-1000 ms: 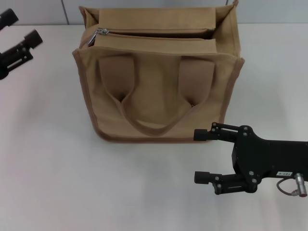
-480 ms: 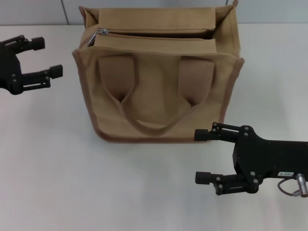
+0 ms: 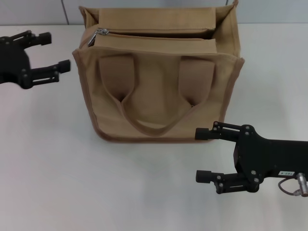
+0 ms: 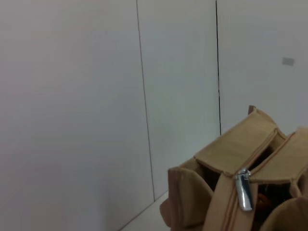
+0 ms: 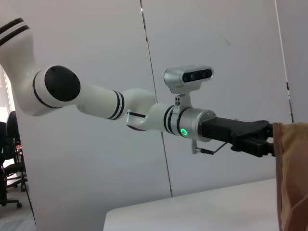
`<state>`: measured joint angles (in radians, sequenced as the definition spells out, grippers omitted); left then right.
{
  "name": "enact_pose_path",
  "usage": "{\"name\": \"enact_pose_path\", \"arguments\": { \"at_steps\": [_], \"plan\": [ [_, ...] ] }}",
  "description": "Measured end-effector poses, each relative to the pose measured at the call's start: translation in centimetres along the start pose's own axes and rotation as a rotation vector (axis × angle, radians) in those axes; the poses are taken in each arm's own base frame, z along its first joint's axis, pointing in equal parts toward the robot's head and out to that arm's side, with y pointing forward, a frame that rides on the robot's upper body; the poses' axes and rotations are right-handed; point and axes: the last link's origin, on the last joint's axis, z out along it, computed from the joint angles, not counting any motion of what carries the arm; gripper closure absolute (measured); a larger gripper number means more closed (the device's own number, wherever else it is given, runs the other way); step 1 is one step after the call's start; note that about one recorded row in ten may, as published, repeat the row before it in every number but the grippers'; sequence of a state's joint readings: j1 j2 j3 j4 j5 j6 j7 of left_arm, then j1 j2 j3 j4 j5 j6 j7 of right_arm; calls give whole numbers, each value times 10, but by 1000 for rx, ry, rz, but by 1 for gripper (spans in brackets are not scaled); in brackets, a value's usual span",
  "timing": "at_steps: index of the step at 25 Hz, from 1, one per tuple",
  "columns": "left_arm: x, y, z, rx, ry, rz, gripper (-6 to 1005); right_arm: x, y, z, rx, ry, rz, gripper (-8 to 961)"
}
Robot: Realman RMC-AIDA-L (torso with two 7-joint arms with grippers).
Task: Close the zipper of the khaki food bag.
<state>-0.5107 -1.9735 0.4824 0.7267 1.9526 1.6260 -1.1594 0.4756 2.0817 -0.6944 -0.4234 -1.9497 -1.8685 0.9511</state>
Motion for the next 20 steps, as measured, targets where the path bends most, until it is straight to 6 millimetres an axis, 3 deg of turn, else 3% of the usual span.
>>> {"name": "enact_pose_path", "arguments": {
  "at_steps": [12,20],
  "plan": [
    [1,10,48,-23,-6,35,250,0,0,-1,2,-6,2,119],
    [-3,9,49,8,-12,35,256,0,2,-4,13,-15,6,119]
  ]
}}
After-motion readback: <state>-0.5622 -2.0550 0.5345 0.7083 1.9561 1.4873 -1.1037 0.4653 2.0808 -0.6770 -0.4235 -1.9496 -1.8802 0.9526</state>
